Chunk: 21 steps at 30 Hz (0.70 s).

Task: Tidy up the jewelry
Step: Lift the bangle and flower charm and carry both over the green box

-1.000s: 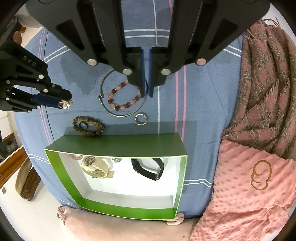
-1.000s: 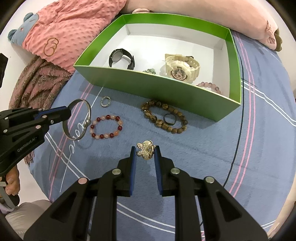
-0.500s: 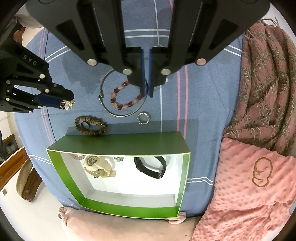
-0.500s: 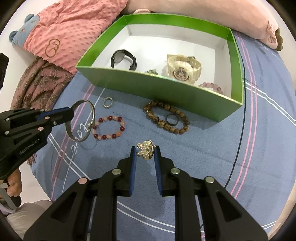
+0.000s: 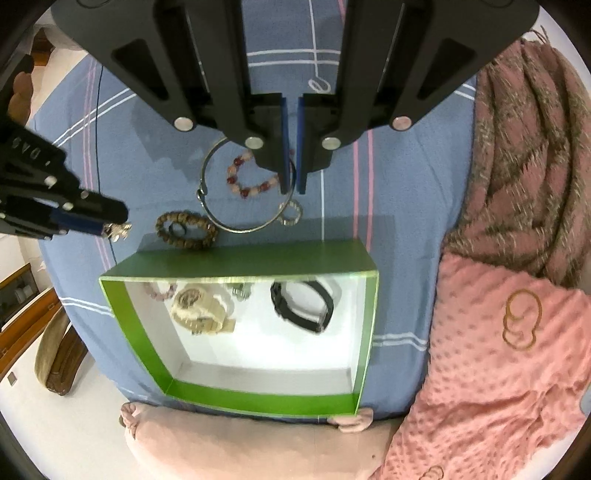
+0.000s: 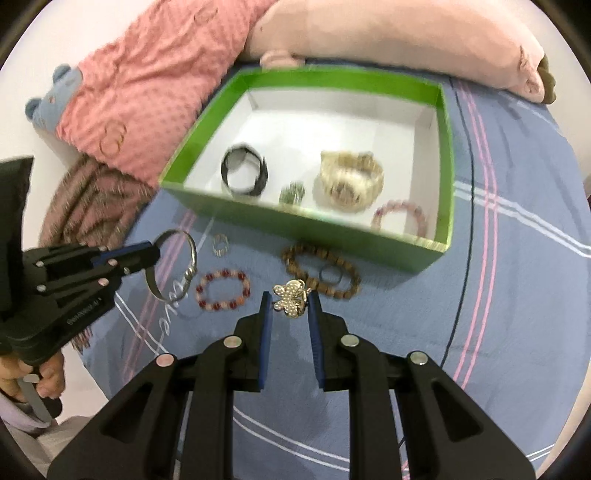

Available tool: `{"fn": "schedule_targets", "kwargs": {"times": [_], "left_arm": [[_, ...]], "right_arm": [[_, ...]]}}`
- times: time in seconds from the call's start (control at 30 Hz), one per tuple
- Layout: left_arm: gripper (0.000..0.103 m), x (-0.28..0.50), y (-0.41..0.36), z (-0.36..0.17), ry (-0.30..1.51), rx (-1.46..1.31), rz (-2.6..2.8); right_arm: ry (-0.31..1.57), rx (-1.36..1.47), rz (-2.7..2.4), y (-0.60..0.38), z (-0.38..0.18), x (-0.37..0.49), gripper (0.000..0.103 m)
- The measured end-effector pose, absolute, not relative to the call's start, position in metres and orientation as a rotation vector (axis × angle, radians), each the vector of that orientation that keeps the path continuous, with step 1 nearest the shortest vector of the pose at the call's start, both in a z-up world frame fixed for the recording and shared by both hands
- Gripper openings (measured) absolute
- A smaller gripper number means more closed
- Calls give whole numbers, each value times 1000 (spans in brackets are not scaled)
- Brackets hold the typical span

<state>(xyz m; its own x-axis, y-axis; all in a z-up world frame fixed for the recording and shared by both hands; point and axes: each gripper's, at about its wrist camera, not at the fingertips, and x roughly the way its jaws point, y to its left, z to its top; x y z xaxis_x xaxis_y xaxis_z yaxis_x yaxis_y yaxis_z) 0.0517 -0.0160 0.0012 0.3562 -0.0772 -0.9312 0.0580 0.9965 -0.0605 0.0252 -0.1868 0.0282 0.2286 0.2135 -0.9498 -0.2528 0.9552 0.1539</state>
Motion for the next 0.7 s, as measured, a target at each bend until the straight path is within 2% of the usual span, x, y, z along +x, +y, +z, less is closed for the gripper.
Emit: {"fn": "schedule_targets", "kwargs": {"times": [0.3, 0.53, 0.7], "left_arm": [[3, 105, -25, 30, 1127, 13, -98], [3, 169, -32, 29, 1115, 11, -84], [3, 207, -43, 9, 1151, 32, -81]], "right_arm": [[1203, -38, 307, -202, 52, 86, 19], [1191, -48, 276, -210, 38, 146, 19], [1247, -103, 254, -204, 2, 181, 19]]}}
